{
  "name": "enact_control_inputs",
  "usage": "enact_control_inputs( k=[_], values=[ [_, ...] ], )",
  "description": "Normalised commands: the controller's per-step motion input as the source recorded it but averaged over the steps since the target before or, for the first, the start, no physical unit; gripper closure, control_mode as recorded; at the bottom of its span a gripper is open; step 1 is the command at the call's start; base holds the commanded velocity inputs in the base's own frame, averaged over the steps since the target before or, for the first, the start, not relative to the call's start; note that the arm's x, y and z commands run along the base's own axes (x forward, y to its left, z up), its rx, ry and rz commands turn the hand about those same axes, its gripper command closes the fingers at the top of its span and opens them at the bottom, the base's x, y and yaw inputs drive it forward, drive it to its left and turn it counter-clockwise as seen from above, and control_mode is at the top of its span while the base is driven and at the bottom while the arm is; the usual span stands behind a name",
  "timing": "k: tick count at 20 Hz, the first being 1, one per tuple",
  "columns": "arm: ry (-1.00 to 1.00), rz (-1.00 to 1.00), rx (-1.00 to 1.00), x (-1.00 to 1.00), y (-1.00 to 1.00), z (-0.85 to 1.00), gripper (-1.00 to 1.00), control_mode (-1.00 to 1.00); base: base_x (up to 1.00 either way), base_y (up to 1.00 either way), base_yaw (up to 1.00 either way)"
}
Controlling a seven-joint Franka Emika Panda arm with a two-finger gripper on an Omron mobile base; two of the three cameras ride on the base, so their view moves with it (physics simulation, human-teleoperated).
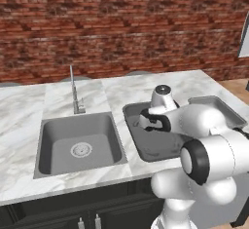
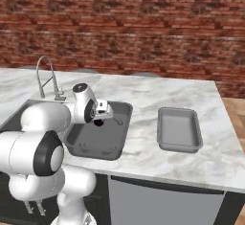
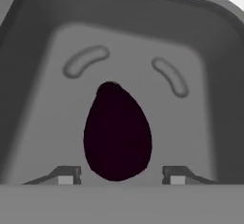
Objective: Place one eggplant and one fish in each tupperware on the nearby counter, to pack two identical lunches.
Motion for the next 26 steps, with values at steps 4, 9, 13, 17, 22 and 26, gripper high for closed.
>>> enact_control_inputs(
  k=[4, 9, 13, 17, 22, 26],
  values=[
    [0.0, 0.0, 0.0, 0.07, 0.0, -0.25, -1.0, -1.0, 0.0, 0.0, 0.0],
    [0.0, 0.0, 0.0, -0.3, -0.01, 0.1, -1.0, -1.0, 0.0, 0.0, 0.0],
    [0.0, 0.0, 0.0, -0.98, -0.26, 0.72, -1.0, -1.0, 0.0, 0.0, 0.0],
    [-0.01, 0.0, 0.0, -1.0, -0.21, 0.89, -1.0, -1.0, 0.0, 0.0, 0.0],
    [-0.14, 0.09, 0.0, -1.0, -0.02, 0.76, -1.0, -1.0, 0.0, 0.0, 0.0],
    [-0.19, 0.3, 0.0, -0.9, 0.0, 0.68, -1.0, -1.0, 0.0, 0.0, 0.0]
  ],
)
